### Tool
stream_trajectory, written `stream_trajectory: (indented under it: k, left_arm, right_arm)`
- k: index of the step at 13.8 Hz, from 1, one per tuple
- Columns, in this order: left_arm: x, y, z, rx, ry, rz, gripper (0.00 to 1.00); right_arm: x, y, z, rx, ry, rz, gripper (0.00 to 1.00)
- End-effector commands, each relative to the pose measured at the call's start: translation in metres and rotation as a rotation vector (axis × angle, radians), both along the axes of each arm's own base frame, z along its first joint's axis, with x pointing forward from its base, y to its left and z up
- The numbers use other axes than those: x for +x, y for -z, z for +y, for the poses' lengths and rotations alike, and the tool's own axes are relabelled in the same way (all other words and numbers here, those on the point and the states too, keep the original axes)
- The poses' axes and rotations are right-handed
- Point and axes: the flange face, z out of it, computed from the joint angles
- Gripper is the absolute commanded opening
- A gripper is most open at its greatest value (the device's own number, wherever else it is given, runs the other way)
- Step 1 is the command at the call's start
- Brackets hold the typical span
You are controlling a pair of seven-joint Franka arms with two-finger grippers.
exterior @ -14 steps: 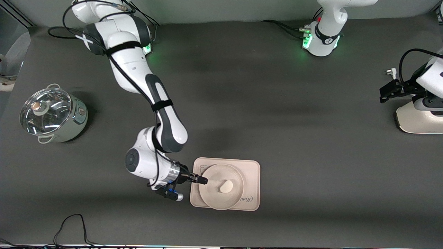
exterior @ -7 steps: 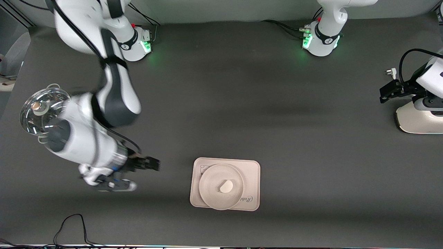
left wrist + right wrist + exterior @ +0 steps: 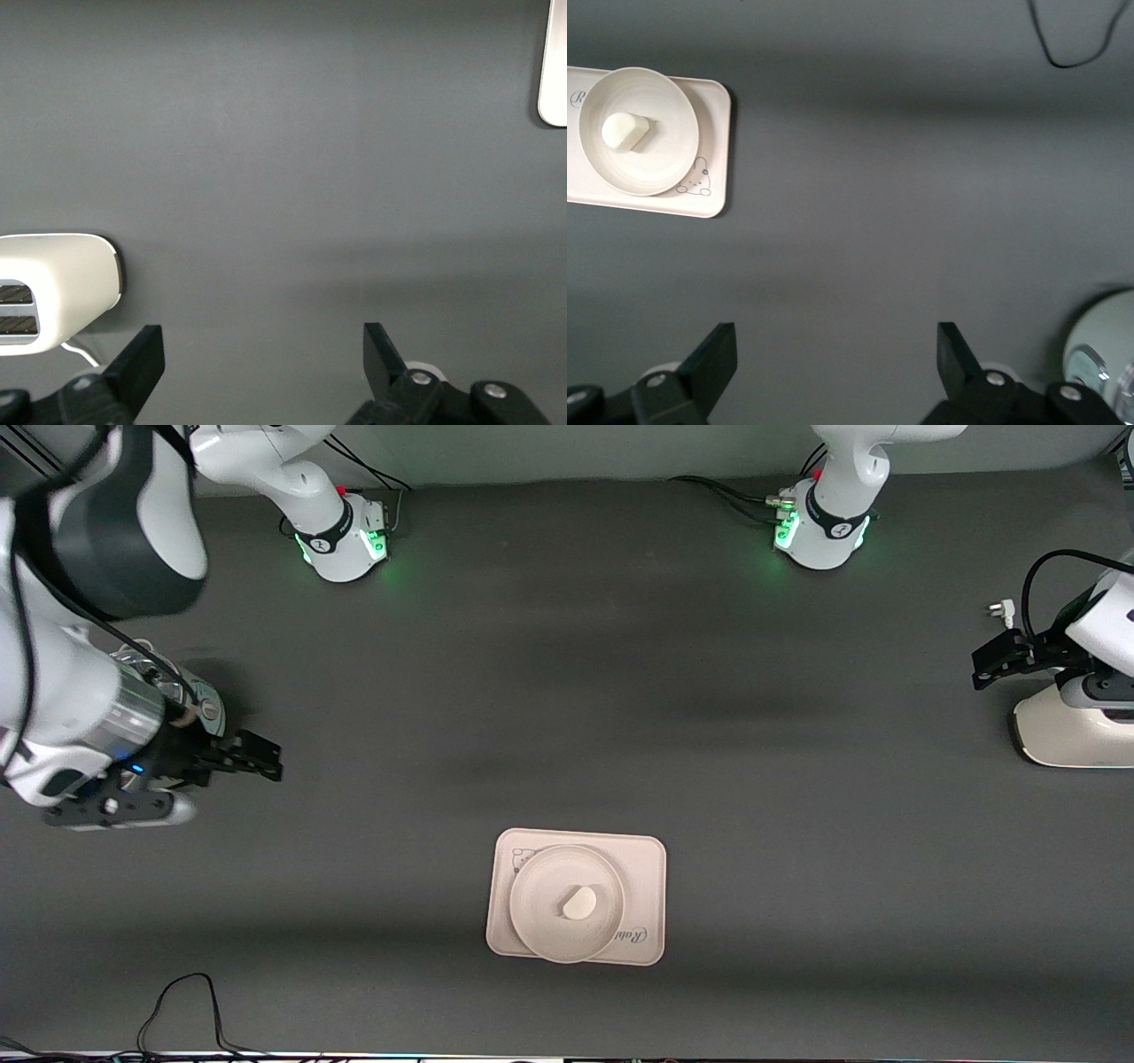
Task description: Place bun in plate and plate on tray
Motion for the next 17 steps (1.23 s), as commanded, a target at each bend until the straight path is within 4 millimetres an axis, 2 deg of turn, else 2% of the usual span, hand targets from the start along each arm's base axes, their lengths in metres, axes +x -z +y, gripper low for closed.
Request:
stream_trajectory:
  k: [1, 2, 4, 6, 8, 10, 15, 17]
  left_arm:
    - [0.002, -0.006, 0.000, 0.006, 0.011, -0.011, 1.00]
    - [0.002, -0.007, 0.000, 0.004, 0.012, -0.013, 1.00]
    - [0.002, -0.007, 0.000, 0.004, 0.012, -0.013, 1.00]
    - [0.002, -0.006, 0.000, 0.004, 0.014, -0.011, 1.00]
    - [0.002, -0.006, 0.000, 0.004, 0.014, -0.010, 1.00]
    - [0.002, -0.006, 0.000, 0.004, 0.015, -0.010, 1.00]
    - [0.002, -0.006, 0.000, 0.002, 0.015, -0.008, 1.00]
    - [0.002, -0.006, 0.000, 0.002, 0.015, -0.008, 1.00]
  right_arm:
    - [-0.019, -0.006, -0.031, 0.007, -0.025, 0.007, 1.00]
    - [-0.032, -0.008, -0.056, 0.035, -0.013, 0.010, 1.00]
    - [-0.068, -0.014, -0.074, -0.006, -0.044, -0.037, 1.00]
    - [-0.096, -0.011, -0.072, -0.035, -0.058, -0.040, 1.00]
    - [-0.107, -0.007, -0.083, -0.035, -0.025, -0.033, 1.00]
    - [-0.120, -0.006, -0.080, -0.036, -0.019, -0.035, 1.00]
    - [-0.117, -0.004, -0.093, 0.017, 0.008, -0.022, 1.00]
    - [-0.118, -0.012, -0.094, 0.016, 0.007, -0.032, 1.00]
